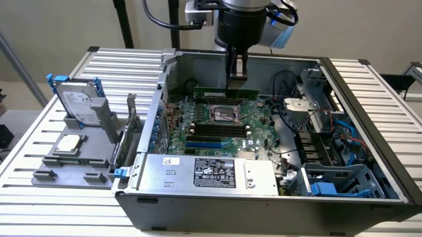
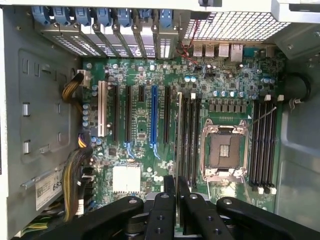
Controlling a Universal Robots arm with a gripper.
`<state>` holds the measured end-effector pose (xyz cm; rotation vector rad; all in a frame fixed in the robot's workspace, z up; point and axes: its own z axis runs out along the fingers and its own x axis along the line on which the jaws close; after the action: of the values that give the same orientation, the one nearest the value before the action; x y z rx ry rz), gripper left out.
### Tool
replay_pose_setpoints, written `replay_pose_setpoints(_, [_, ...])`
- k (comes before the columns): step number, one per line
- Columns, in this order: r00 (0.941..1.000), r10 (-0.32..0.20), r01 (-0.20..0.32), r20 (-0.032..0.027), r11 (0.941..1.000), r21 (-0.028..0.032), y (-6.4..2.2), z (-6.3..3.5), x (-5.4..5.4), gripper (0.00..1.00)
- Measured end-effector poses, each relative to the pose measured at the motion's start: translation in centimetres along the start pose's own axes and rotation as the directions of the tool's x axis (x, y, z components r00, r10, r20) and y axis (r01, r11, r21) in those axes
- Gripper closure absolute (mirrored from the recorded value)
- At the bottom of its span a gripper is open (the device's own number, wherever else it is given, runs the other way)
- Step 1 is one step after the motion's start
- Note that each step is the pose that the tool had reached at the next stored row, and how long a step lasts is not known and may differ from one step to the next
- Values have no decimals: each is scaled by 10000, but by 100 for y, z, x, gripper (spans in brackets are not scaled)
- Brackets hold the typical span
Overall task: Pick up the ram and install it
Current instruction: 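Insert the ram into the slot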
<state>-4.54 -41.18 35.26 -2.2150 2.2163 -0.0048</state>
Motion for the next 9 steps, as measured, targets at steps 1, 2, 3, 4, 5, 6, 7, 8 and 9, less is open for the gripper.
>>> replay_pose_setpoints(1, [10000, -1, 1, 0, 10000, 0, 8, 18, 0, 86])
replay_pose_setpoints(2, [10000, 1, -1, 0, 10000, 0, 16, 37, 0, 86])
replay_pose_setpoints(3, [10000, 0, 0, 0, 10000, 0, 21, 55, 0, 86])
replay_pose_setpoints(4, [10000, 0, 0, -1, 10000, 0, 25, 73, 0, 86])
replay_pose_setpoints(5, [10000, 0, 0, 0, 10000, 0, 27, 91, 0, 86])
replay_pose_setpoints(6, [10000, -1, 1, 0, 10000, 0, 28, 109, 1, 86])
replay_pose_setpoints(7, [10000, -2, 2, 0, 10000, 0, 29, 126, 1, 86])
replay_pose_setpoints(8, [10000, -1, 1, 1, 10000, 1, 30, 147, 0, 86])
replay_pose_setpoints(9, [10000, 0, 0, 1, 10000, 0, 31, 164, 1, 86])
